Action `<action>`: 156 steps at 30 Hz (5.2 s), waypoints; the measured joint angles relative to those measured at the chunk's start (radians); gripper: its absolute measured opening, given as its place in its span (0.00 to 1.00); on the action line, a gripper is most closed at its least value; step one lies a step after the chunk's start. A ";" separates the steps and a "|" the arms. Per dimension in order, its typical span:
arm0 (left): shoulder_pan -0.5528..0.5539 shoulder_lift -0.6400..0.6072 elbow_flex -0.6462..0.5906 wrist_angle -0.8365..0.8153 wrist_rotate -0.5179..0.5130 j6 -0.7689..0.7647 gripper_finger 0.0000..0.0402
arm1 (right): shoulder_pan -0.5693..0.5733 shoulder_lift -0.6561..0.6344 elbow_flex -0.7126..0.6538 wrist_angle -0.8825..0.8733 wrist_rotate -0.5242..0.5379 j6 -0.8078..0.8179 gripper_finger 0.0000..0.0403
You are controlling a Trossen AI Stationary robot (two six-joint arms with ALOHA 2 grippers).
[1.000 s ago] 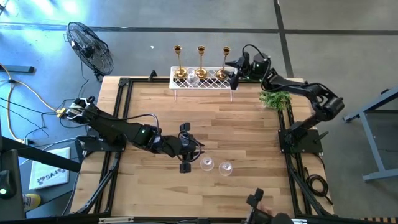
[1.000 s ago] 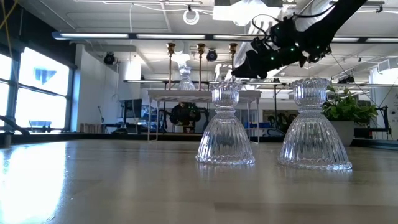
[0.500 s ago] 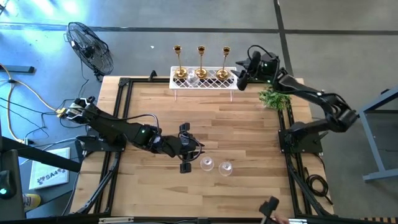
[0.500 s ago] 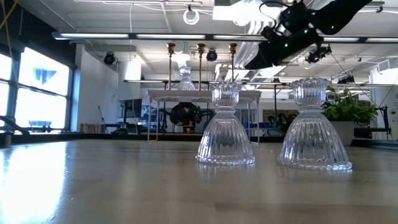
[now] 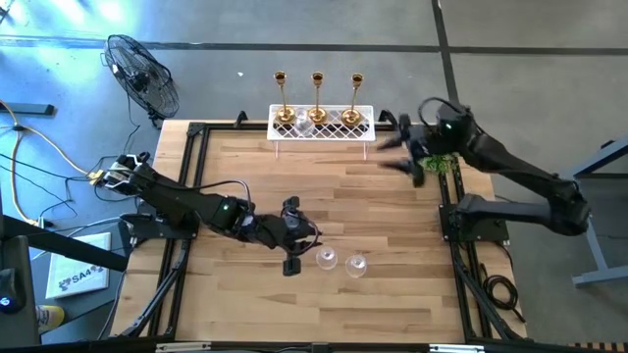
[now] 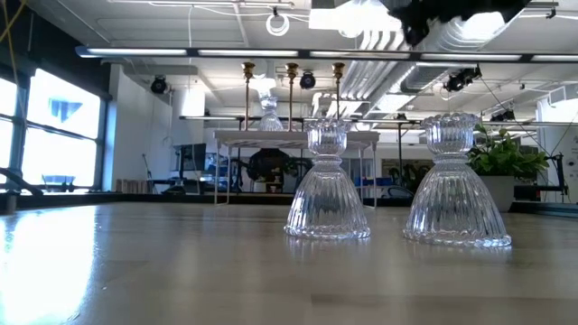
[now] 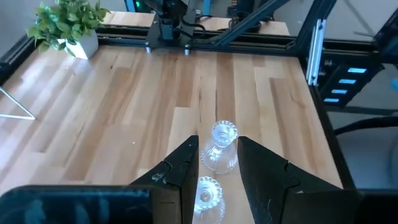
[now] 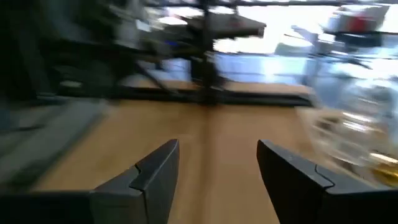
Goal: Pick & Place candle stick holders
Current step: Put the right glass candle holder on the shelf
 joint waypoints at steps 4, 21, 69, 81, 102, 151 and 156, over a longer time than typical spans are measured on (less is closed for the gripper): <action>-0.035 0.000 0.000 0.000 0.016 0.000 0.27 | 0.142 -0.111 0.000 -0.127 -0.244 0.016 0.52; -0.241 0.000 -0.001 -0.012 -0.171 0.084 0.27 | 0.863 -0.416 -0.197 -0.398 0.534 0.346 0.43; -0.241 -0.016 -0.204 0.331 -0.268 0.012 0.27 | 1.098 -0.187 -0.430 0.132 0.618 0.327 0.75; -0.241 -0.015 -0.204 0.332 -0.271 0.012 0.27 | 1.150 -0.149 -0.654 0.448 0.933 0.117 0.81; -0.241 -0.015 -0.204 0.339 -0.325 0.057 0.27 | 1.299 0.109 -0.808 0.928 1.275 0.181 0.81; -0.241 -0.015 -0.204 0.342 -0.315 0.064 0.27 | 1.199 0.330 -0.801 1.067 1.025 0.363 0.81; -0.241 -0.015 -0.204 0.342 -0.313 0.064 0.27 | 1.167 0.411 -0.747 1.066 0.952 0.328 0.81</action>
